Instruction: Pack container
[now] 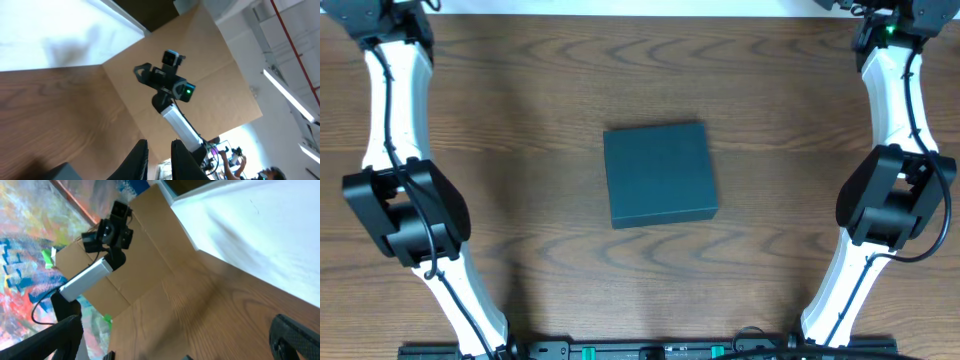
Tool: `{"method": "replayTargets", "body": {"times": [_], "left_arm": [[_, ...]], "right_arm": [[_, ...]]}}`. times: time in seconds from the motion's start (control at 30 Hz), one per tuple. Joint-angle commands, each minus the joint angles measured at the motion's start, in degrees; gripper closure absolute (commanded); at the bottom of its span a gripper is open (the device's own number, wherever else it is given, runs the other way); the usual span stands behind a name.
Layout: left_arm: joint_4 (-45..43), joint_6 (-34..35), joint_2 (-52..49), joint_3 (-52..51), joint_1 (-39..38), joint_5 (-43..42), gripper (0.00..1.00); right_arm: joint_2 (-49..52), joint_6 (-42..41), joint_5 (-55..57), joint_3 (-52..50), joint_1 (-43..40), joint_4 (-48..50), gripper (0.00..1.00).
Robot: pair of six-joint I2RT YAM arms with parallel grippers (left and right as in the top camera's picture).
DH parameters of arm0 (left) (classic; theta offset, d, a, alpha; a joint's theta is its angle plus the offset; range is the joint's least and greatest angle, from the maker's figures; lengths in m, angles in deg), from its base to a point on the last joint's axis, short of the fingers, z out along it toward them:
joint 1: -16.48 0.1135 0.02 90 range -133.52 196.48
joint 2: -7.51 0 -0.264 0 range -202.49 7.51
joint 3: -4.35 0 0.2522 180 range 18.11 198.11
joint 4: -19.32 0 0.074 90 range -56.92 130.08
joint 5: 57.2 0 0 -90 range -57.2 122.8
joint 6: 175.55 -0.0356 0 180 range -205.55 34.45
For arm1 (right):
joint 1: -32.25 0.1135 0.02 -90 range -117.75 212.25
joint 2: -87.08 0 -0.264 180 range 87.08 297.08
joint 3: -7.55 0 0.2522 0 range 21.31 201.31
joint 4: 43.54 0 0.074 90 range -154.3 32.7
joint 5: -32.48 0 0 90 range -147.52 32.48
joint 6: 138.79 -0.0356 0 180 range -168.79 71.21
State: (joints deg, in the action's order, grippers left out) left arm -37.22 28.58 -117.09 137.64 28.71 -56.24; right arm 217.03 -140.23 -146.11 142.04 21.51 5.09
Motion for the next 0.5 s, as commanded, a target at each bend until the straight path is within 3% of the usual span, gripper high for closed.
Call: {"method": "replayTargets", "body": {"times": [0.0,0.43,0.47], "left_arm": [[-0.2,0.4,3.1,1.5,1.6,-0.5,0.85],[-0.2,0.4,3.2,1.5,2.9,-1.0,0.84],[-0.2,0.4,3.2,1.5,2.9,-1.0,0.71]], "right_arm": [[0.5,-3.4,-0.7,3.1,0.3,-0.4,0.01],[-0.2,-7.4,-0.6,4.4,0.3,-0.2,0.01],[-0.2,-7.9,-0.6,4.4,0.3,-0.2,0.01]]}}
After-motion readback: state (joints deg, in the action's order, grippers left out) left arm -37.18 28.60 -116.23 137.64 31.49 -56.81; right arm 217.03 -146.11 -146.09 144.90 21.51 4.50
